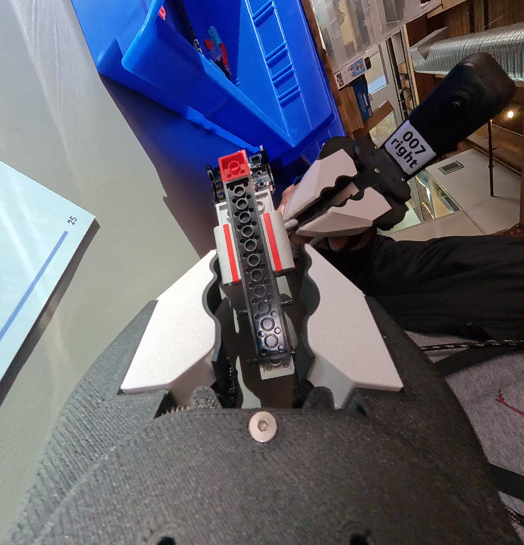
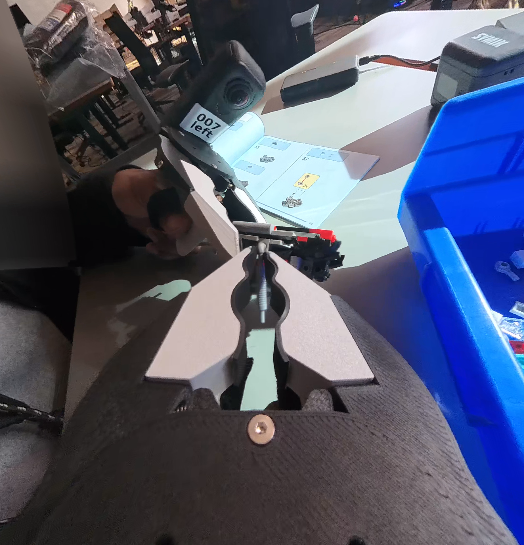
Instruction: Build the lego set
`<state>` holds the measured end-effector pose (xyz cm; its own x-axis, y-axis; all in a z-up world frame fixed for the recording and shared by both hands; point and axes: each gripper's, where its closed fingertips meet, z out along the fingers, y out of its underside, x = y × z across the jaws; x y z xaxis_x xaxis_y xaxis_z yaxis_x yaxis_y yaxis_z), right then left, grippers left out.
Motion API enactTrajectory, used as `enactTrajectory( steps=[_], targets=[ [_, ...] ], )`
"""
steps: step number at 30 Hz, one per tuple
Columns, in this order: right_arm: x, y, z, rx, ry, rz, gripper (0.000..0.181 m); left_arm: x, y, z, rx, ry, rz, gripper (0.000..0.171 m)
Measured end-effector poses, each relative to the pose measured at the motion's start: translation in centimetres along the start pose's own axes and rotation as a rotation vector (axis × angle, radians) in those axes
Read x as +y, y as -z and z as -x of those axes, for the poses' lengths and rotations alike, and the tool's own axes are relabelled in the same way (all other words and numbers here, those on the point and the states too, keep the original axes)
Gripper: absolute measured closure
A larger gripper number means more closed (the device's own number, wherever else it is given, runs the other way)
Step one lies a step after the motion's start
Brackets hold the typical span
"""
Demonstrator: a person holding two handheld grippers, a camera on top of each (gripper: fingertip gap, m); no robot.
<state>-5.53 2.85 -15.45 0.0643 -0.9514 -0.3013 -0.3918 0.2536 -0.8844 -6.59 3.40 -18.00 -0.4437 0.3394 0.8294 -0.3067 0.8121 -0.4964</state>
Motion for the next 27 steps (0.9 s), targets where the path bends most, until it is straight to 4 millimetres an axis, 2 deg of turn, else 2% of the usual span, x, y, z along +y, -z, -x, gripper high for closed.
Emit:
enactTrajectory(
  steps=[9, 19, 27],
  targets=[
    [0.2, -0.2, -0.1, 0.04, 0.068, 0.013, 0.176, 0.1, -0.1, 0.1, -0.016, -0.006, 0.003, 0.119],
    [0.8, -0.1, -0.3, 0.149, 0.223, 0.178, 0.178, 0.3, -0.5, 0.7, -0.123, -0.102, 0.016, 0.119],
    [1.1, 0.0, -0.3, 0.182, 0.277, 0.287, 0.178, 0.4, -0.5, 0.9, -0.202, -0.193, 0.02, 0.12]
  ],
)
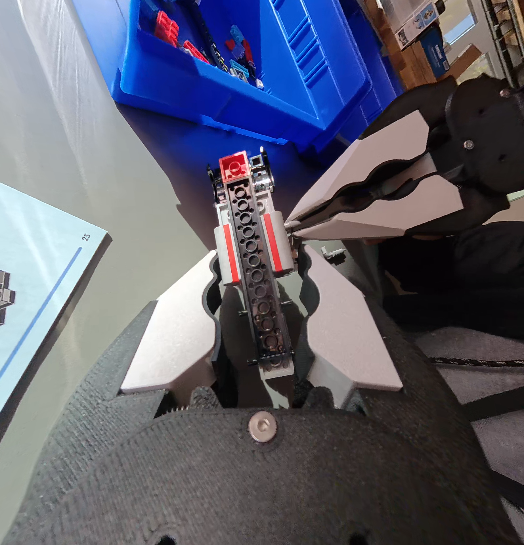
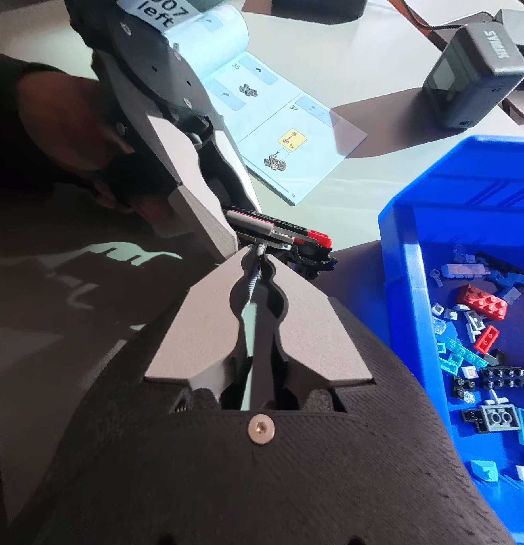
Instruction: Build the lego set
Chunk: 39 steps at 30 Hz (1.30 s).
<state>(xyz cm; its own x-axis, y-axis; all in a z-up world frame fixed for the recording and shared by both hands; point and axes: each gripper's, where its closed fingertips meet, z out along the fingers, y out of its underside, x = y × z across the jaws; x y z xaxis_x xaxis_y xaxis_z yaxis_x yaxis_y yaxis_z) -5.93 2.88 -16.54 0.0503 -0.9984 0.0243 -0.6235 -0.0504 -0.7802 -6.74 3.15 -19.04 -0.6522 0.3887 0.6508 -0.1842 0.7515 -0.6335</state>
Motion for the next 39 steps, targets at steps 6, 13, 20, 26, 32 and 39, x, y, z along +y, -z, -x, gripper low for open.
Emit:
enactTrajectory(
  steps=[6, 13, 20, 26, 32, 39],
  targets=[
    [0.3, -0.1, 0.2, 0.032, 0.091, 0.067, 0.177, 0.2, -0.1, 0.1, -0.031, -0.033, 0.016, 0.12],
    [0.5, 0.0, 0.4, 0.003, 0.147, 0.102, 0.177, 0.3, -0.2, 0.0, -0.041, -0.065, 0.022, 0.121],
    [0.3, 0.0, 0.4, -0.064, 0.042, 0.086, 0.177, 0.1, 0.0, 0.2, -0.089, -0.13, 0.023, 0.12],
    [0.2, 0.2, 0.8, -0.064, 0.132, 0.116, 0.178, 0.1, 0.1, -0.1, -0.11, -0.176, 0.028, 0.12],
    [0.2, 0.4, 1.1, -0.081, 0.285, 0.16, 0.178, 0.0, 0.2, -0.4, -0.111, -0.209, 0.032, 0.121],
    [0.2, 0.5, 1.4, -0.134, 0.391, 0.17, 0.181, 0.2, 0.1, -0.8, -0.101, -0.229, 0.037, 0.121]
  ],
)
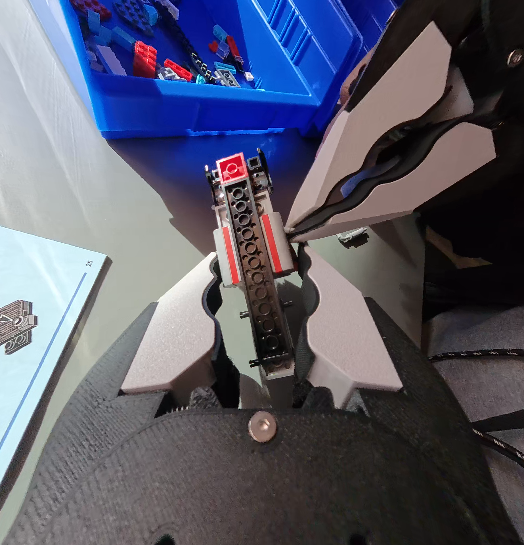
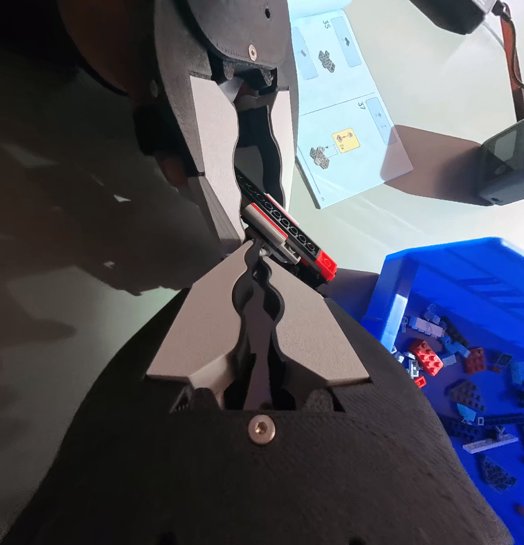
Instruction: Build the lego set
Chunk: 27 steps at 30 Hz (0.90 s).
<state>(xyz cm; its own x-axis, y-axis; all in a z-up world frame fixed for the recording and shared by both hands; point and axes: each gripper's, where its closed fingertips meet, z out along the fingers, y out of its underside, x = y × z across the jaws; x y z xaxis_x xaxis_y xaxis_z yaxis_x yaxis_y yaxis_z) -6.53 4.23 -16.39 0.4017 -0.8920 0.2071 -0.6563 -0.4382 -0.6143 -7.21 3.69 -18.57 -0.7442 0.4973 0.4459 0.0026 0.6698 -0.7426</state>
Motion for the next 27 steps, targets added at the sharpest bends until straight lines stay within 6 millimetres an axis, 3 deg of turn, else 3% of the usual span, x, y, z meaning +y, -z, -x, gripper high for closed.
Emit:
enactTrajectory(
  steps=[13, 27],
  targets=[
    [-0.1, 0.5, -0.3, 0.038, -0.033, -0.064, 0.181, -0.1, -0.3, -0.8, 0.159, 0.204, -0.037, 0.12],
    [-0.4, 0.9, -1.3, -0.007, -0.22, -0.213, 0.181, -0.8, 0.0, -1.0, 0.313, 0.425, -0.096, 0.12]
  ],
)
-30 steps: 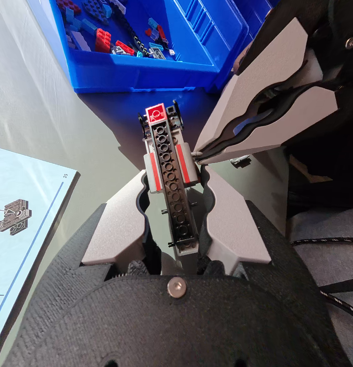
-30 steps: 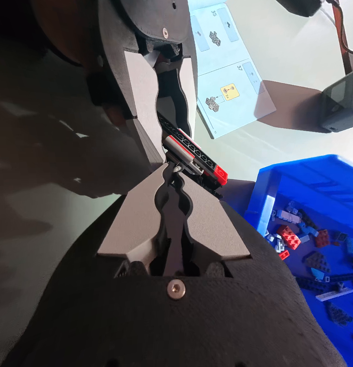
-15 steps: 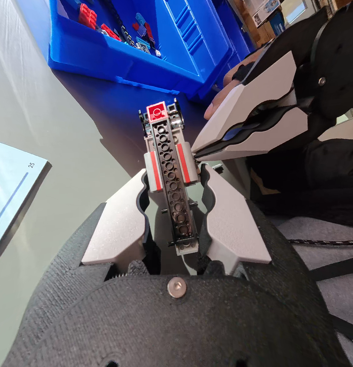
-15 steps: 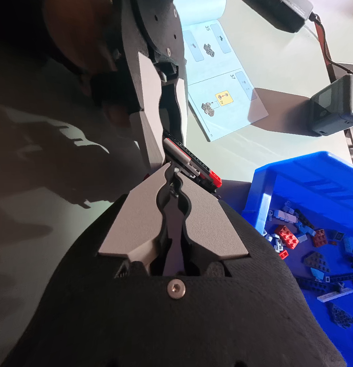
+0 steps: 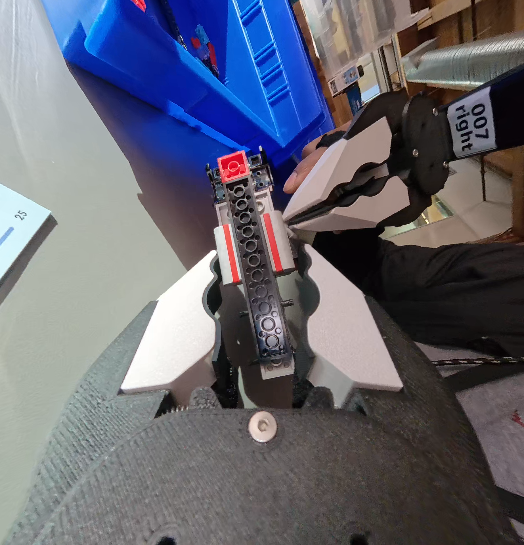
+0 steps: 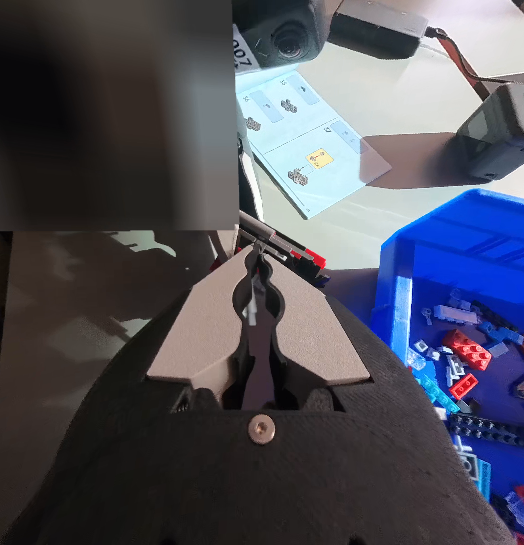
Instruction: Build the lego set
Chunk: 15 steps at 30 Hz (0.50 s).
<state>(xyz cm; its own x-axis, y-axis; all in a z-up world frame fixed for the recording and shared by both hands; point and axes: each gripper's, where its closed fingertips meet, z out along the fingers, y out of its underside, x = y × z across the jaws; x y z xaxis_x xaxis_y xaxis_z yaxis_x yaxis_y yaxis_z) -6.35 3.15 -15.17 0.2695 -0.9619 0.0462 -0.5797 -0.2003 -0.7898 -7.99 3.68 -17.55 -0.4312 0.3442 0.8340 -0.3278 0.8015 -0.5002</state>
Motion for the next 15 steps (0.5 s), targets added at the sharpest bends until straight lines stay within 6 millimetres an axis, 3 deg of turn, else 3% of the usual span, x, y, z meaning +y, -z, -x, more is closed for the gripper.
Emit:
enactTrajectory(
  steps=[8, 12, 15],
  targets=[
    [-0.7, -0.4, -0.9, 0.026, -0.066, -0.056, 0.181, -0.8, 0.4, 0.1, 0.039, 0.088, -0.053, 0.119],
    [-1.7, 0.5, -1.8, 0.071, -0.077, -0.128, 0.18, -1.3, 0.8, 0.1, 0.065, 0.132, -0.086, 0.119],
    [-2.0, 1.3, -1.2, 0.046, -0.023, -0.173, 0.176, -1.8, 1.1, 0.1, 0.08, 0.155, -0.117, 0.119]
  ],
)
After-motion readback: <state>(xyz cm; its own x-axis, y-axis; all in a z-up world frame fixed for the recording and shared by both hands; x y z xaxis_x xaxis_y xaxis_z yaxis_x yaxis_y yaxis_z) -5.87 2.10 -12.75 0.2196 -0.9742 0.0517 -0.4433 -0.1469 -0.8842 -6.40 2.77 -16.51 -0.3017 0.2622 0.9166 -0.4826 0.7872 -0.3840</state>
